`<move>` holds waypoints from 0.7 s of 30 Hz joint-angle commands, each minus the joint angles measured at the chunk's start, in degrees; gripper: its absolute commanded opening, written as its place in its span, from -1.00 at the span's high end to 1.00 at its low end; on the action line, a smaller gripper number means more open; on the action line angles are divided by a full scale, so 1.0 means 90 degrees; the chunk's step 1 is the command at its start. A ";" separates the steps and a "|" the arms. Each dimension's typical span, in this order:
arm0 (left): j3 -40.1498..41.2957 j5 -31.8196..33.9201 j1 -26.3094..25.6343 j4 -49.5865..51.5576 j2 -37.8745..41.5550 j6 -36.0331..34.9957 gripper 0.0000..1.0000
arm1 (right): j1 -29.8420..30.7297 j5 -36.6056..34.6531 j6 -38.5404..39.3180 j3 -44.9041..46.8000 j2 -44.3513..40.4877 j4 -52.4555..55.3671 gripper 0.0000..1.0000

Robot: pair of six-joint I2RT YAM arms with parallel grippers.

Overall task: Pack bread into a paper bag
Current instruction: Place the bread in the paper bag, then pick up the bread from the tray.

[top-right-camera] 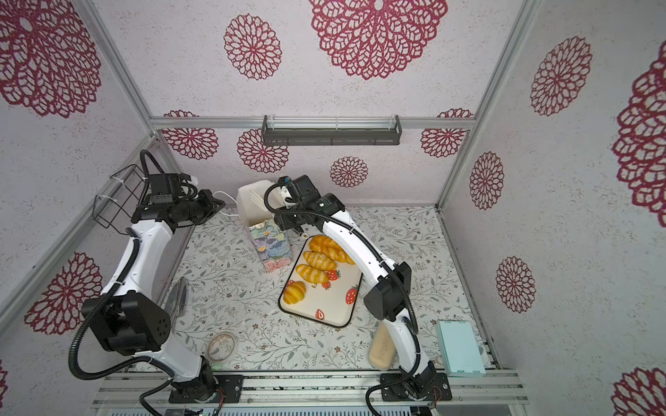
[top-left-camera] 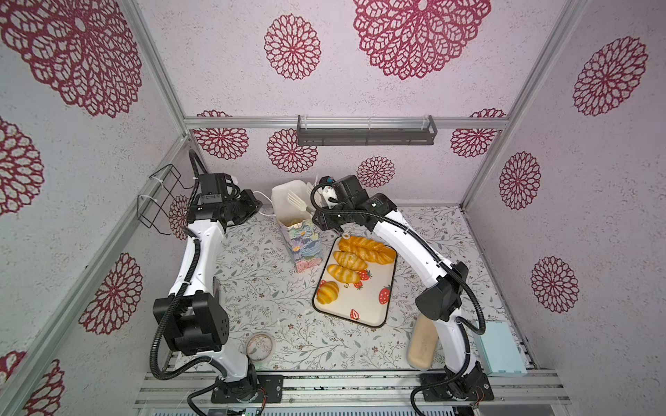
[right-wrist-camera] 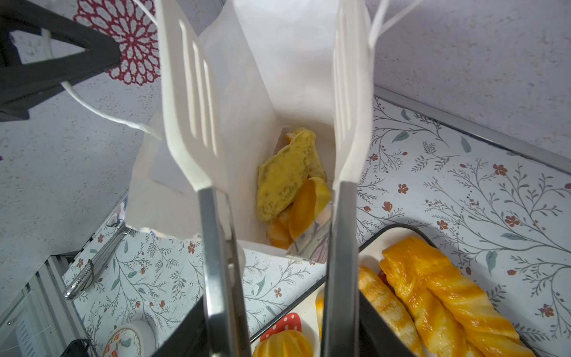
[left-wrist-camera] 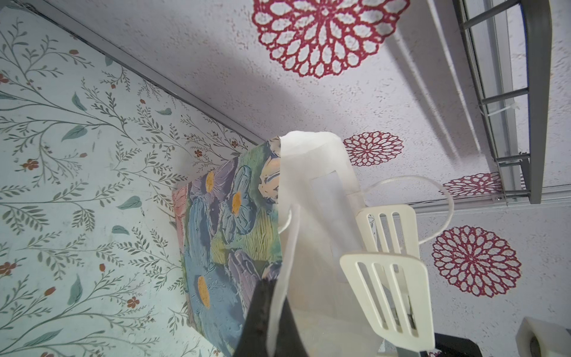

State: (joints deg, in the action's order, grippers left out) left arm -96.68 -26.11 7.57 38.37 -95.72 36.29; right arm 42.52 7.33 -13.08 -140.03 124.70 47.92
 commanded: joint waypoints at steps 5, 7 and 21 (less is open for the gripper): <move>0.0069 -0.0022 0.0033 -0.0132 0.0011 0.0011 1.00 | -0.0029 -0.0082 0.0029 -0.0281 -0.0537 -0.0150 -0.14; 0.0074 -0.0029 0.0032 -0.0142 -0.0003 0.0019 1.00 | -0.0027 -0.0113 0.0044 -0.0284 -0.0610 -0.0116 -0.14; 0.0095 -0.0068 0.0012 -0.0176 0.0011 0.0032 1.00 | 0.0024 -0.0407 0.0136 -0.0272 -0.1130 0.0056 -0.12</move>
State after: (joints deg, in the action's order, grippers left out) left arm -96.57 -26.33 7.62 38.15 -95.72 36.51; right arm 42.59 5.52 -12.91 -140.03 119.44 49.60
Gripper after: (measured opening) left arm 0.043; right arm 0.563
